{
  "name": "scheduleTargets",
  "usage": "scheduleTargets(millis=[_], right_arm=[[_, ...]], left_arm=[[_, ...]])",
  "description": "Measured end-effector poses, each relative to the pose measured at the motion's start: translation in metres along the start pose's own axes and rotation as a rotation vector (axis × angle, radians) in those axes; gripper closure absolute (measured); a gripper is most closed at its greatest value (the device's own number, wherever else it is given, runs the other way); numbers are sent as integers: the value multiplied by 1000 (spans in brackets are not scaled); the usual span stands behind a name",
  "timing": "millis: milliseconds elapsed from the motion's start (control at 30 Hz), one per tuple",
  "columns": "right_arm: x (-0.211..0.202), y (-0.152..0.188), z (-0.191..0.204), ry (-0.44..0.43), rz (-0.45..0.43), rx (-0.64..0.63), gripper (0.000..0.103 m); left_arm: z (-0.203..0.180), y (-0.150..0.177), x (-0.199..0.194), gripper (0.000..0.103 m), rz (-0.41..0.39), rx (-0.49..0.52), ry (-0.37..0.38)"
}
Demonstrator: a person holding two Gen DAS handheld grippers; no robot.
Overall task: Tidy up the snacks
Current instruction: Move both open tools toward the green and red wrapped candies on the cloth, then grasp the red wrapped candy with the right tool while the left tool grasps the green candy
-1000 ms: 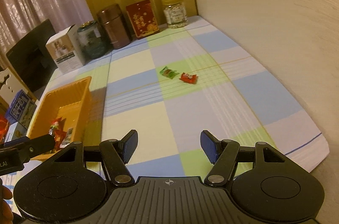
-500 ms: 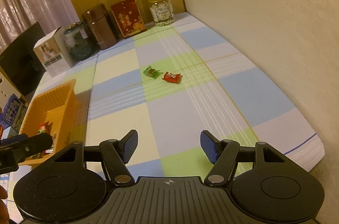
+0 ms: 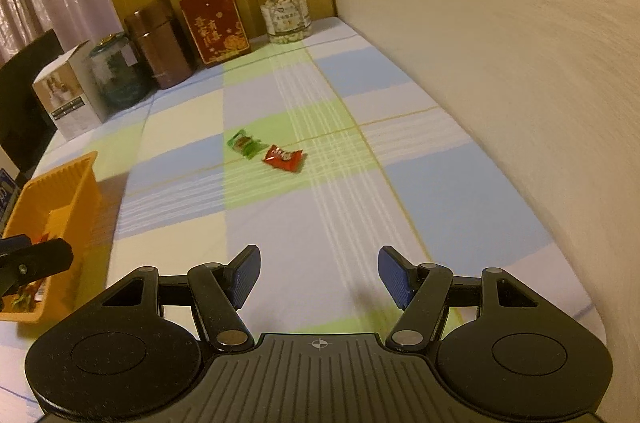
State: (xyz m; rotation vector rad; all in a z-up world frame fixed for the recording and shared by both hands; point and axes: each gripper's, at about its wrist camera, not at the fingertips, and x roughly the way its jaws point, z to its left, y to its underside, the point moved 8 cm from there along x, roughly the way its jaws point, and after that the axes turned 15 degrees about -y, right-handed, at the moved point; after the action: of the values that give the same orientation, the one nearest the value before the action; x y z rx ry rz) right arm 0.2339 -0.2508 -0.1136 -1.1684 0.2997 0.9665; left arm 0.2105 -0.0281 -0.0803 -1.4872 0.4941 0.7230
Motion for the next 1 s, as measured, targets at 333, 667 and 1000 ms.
scheduleTargets(millis=[333, 667, 1000], right_arm=[[61, -33, -12, -77, 11, -241, 38], [128, -54, -19, -192, 47, -481, 55], [175, -58, -13, -223, 125, -701, 67]], left_arm=[[-15, -12, 50, 4, 15, -13, -26], [-27, -22, 87, 4, 9, 10, -34], [-34, -24, 113, 4, 28, 5, -25]])
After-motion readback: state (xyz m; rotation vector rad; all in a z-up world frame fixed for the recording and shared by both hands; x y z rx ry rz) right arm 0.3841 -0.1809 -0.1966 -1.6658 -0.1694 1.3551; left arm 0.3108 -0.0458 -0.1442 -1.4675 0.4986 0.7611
